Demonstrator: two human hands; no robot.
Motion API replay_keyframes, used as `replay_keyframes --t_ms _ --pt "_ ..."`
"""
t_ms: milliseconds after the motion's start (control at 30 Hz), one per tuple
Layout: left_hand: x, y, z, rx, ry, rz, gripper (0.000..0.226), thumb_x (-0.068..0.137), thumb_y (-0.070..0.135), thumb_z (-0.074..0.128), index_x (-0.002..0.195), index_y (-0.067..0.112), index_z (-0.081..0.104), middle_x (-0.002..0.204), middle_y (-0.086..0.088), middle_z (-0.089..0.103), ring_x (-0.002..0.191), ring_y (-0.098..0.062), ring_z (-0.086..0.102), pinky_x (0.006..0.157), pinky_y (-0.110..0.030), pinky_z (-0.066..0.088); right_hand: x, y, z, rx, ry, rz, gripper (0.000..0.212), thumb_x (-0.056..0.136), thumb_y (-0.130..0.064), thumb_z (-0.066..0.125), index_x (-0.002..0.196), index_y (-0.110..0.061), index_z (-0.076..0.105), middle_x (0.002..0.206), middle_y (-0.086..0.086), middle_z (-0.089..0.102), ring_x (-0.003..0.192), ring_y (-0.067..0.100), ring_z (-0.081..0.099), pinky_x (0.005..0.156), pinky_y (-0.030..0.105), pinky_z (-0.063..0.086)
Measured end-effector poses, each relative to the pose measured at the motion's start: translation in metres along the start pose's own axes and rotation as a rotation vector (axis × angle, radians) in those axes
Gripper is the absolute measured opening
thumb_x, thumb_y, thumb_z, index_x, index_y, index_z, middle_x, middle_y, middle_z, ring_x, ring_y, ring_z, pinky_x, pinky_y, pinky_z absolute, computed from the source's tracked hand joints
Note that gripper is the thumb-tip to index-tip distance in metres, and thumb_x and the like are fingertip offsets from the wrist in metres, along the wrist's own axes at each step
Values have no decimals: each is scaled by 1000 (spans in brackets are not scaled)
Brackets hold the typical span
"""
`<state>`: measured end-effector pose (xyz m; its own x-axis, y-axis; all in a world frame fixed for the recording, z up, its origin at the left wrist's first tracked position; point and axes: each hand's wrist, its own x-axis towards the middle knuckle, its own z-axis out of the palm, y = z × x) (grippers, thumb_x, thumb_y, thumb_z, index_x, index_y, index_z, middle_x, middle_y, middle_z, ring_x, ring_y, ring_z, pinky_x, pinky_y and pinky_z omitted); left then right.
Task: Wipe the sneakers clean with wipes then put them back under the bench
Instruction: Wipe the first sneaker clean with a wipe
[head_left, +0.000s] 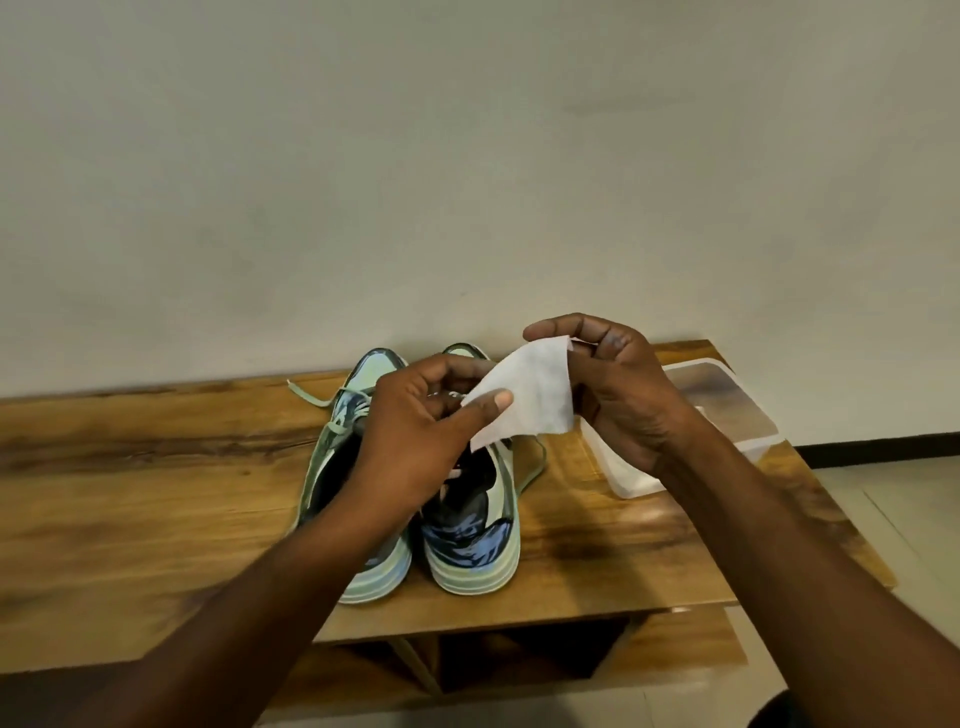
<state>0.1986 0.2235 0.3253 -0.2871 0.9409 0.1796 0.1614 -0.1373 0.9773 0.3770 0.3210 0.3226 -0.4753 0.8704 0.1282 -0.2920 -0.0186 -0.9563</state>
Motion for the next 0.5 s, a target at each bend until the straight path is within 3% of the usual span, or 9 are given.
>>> replay_keyframes --t_ms 167,233,333,400,500 --pt "13 -8 -11 -191 36 -88 17 80 4 86 92 13 79 91 -5 79 81 -19 74 74 -36 62 11 10 16 -25 82 -56 22 94 3 62 108 -8 73 100 14 78 88 25 73 67 33 58" --pt "16 -14 -16 -243 130 -100 16 81 0 83 85 15 78 88 -7 78 81 -20 72 75 -36 61 15 11 22 4 33 -45 33 88 12 55 113 -2 71 106 22 76 93 30 73 69 34 58" --pt "22 -21 -22 -264 252 -108 18 83 0 83 84 17 78 92 -9 79 87 -26 75 86 -45 62 18 13 30 56 -95 7 48 79 3 46 122 6 67 113 30 71 99 37 67 82 44 56" --pt "22 -23 -24 -208 272 -73 17 84 1 83 86 18 78 92 -7 80 90 -27 76 87 -47 63 19 17 36 -22 -126 7 40 83 -3 55 121 3 69 114 28 71 100 38 67 88 50 53" --pt "18 -19 -21 -160 207 -11 17 86 -1 80 94 13 77 92 -2 80 87 -16 77 80 -32 62 18 24 45 -248 -50 -79 30 83 -14 83 111 -5 76 105 14 78 100 29 74 92 47 59"
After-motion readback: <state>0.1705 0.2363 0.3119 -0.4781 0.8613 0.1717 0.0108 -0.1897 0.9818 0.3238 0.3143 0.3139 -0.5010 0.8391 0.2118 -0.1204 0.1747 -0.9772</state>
